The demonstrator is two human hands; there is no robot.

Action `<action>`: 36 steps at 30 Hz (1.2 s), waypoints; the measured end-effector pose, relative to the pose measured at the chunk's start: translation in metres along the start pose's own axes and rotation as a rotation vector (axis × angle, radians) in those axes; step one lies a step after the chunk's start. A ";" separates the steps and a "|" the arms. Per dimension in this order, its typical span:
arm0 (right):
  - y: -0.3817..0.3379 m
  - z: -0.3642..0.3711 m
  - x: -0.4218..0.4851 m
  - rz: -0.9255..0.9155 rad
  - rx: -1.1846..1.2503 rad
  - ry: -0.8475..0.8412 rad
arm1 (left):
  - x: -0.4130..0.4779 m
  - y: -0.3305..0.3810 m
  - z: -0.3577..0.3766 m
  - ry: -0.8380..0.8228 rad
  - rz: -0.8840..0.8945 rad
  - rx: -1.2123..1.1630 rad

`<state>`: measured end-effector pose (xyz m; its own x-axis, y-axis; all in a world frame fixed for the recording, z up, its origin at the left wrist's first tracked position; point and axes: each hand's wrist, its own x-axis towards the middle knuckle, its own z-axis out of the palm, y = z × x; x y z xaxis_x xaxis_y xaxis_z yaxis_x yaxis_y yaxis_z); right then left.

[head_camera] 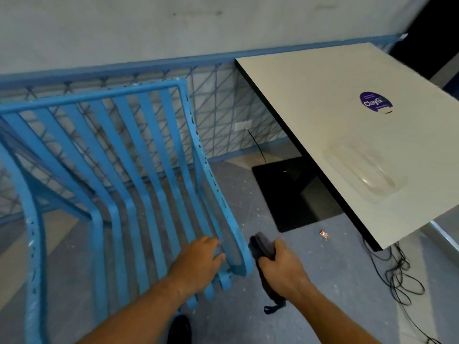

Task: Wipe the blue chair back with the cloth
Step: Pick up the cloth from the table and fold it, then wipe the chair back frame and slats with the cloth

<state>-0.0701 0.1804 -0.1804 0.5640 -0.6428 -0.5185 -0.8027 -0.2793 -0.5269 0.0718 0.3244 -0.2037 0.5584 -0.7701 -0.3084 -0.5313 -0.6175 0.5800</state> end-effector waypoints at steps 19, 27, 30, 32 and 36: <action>0.049 0.131 0.091 -0.399 0.139 0.314 | 0.069 -0.123 0.122 -0.096 0.057 0.381; 0.078 0.169 0.089 -0.550 -0.065 0.504 | 0.100 -0.151 0.164 -0.316 0.003 0.477; 0.085 0.174 0.089 -0.575 -0.075 0.527 | 0.102 -0.153 0.174 -0.357 0.001 0.465; 0.076 0.166 0.093 -0.494 -0.018 0.484 | 0.101 -0.155 0.177 -0.316 0.032 0.472; 0.054 0.154 0.110 -0.375 -0.052 0.438 | 0.103 -0.160 0.178 -0.303 0.068 0.446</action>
<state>-0.0217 0.2044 -0.3692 0.6877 -0.7254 0.0298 -0.5786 -0.5724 -0.5810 0.1007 0.3152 -0.4622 0.3394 -0.7818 -0.5230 -0.8158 -0.5215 0.2501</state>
